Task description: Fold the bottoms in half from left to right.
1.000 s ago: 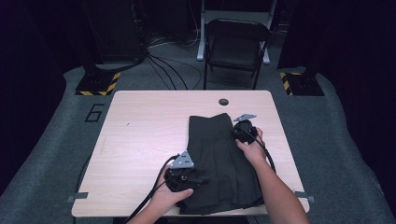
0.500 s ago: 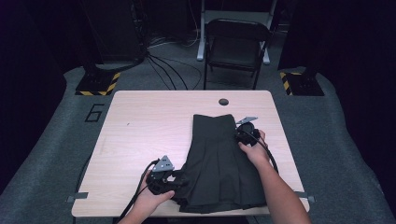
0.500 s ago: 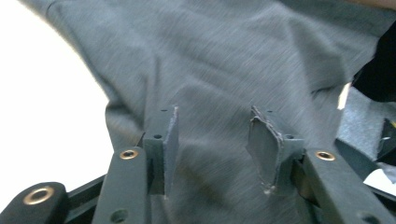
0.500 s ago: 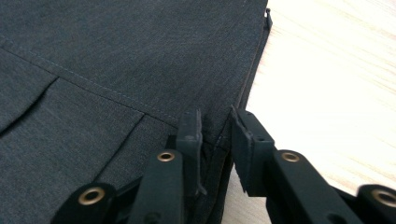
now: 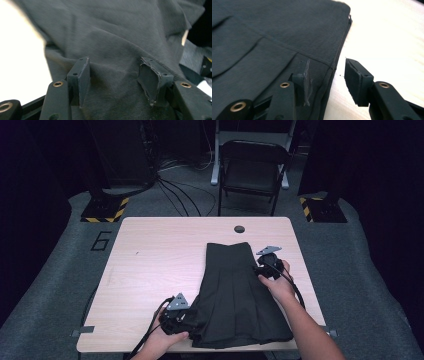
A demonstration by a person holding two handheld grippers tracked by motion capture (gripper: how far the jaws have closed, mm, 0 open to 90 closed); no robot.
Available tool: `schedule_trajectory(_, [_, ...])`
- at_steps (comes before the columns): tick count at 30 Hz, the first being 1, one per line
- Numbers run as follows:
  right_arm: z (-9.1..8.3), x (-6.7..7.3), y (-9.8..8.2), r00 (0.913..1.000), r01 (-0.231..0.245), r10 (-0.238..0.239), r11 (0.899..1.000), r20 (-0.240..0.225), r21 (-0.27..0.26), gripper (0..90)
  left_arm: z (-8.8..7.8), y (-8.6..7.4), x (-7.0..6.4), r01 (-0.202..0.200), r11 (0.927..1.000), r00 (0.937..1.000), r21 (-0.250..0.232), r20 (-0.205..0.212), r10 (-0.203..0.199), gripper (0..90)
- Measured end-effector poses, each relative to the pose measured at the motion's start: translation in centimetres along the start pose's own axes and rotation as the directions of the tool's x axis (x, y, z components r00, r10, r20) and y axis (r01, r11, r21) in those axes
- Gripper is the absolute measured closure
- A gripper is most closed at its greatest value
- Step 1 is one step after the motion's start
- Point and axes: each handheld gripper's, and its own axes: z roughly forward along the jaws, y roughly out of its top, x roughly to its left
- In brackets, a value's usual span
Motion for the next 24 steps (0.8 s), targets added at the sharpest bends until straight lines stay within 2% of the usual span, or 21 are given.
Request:
schedule_trajectory(3, [-1.3, 0.6, -0.3, 0.9997, 0.02, -0.021, 0.999, -0.01, -0.043, 55.2, 0.6, -0.3, -0.3, -0.027, 0.9995, 0.9996, 0.019, 0.01, 0.027, 43.1])
schedule_trajectory(5, [-2.5, 1.4, -1.0, 0.999, 0.036, -0.037, 0.997, -0.023, -0.064, 55.1, 0.7, -0.4, -0.3, -0.03, 0.9993, 0.9994, 0.023, 0.016, 0.03, 43.1])
schedule_trajectory(7, [-3.2, 2.0, -1.6, 0.9984, 0.044, -0.046, 0.997, -0.031, -0.064, 54.9, 0.7, -0.4, -0.1, -0.03, 0.9992, 0.9993, 0.027, 0.025, 0.029, 43.2])
schedule_trajectory(8, [-3.8, 2.6, -2.5, 0.9968, 0.066, -0.069, 0.996, -0.04, -0.063, 54.4, 0.6, -0.4, 0.1, -0.025, 0.9989, 0.999, 0.039, 0.04, 0.023, 43.2])
schedule_trajectory(9, [-3.8, 2.6, -2.5, 0.9968, 0.066, -0.069, 0.996, -0.04, -0.063, 54.4, 0.6, -0.4, 0.1, -0.025, 0.9989, 0.999, 0.039, 0.04, 0.023, 43.2])
schedule_trajectory(10, [-4.4, 3.1, -3.4, 0.9956, 0.075, -0.078, 0.996, -0.051, -0.053, 54.2, 0.9, -0.6, 0.4, -0.026, 0.9983, 0.9989, 0.052, 0.04, 0.024, 43.1])
schedule_trajectory(11, [-4.4, 3.1, -3.4, 0.9956, 0.075, -0.078, 0.996, -0.051, -0.053, 54.2, 0.9, -0.6, 0.4, -0.026, 0.9983, 0.9989, 0.052, 0.04, 0.024, 43.1])
schedule_trajectory(12, [-5.0, 3.7, -4.4, 0.9939, 0.085, -0.087, 0.996, -0.068, -0.04, 54.2, 1.1, -0.8, 0.5, -0.026, 0.9974, 0.9982, 0.068, 0.056, 0.023, 43.1])
schedule_trajectory(14, [-5.1, 3.9, -4.8, 0.9935, 0.088, -0.09, 0.995, -0.07, -0.039, 54.2, 1.2, -0.8, 0.5, -0.024, 0.9977, 0.9982, 0.064, 0.056, 0.02, 43.2])
schedule_trajectory(16, [-5.8, 4.7, -6.5, 0.9942, 0.076, -0.077, 0.997, -0.076, -0.015, 54.2, 1.6, -0.8, 0.7, -0.033, 0.9971, 0.9976, 0.069, 0.063, 0.029, 43.3])
schedule_trajectory(17, [-5.8, 4.7, -6.5, 0.9942, 0.076, -0.077, 0.997, -0.076, -0.015, 54.2, 1.6, -0.8, 0.7, -0.033, 0.9971, 0.9976, 0.069, 0.063, 0.029, 43.3])
schedule_trajectory(18, [-6.0, 4.8, -7.5, 0.9938, 0.073, -0.072, 0.997, -0.084, 0.001, 54.2, 1.9, -0.8, 0.6, -0.051, 0.9963, 0.9975, 0.07, 0.052, 0.047, 43.4])
schedule_trajectory(20, [-6.1, 4.8, -7.9, 0.9945, 0.063, -0.062, 0.998, -0.084, 0.017, 54.1, 2.0, -0.8, 0.7, -0.064, 0.995, 0.9965, 0.077, 0.06, 0.059, 43.4])
schedule_trajectory(22, [-5.9, 4.4, -9.3, 0.9926, 0.051, -0.044, 0.997, -0.113, 0.065, 54.3, 2.4, -0.7, 0.7, -0.088, 0.9929, 0.9951, 0.081, 0.052, 0.084, 43.4])
schedule_trajectory(23, [-5.9, 4.4, -9.3, 0.9926, 0.051, -0.044, 0.997, -0.113, 0.065, 54.3, 2.4, -0.7, 0.7, -0.088, 0.9929, 0.9951, 0.081, 0.052, 0.084, 43.4])
schedule_trajectory(24, [-5.6, 4.2, -10.3, 0.9933, 0.036, -0.029, 0.998, -0.112, 0.057, 54.4, 2.6, -0.8, 0.6, -0.111, 0.9904, 0.9932, 0.083, 0.045, 0.108, 43.4])
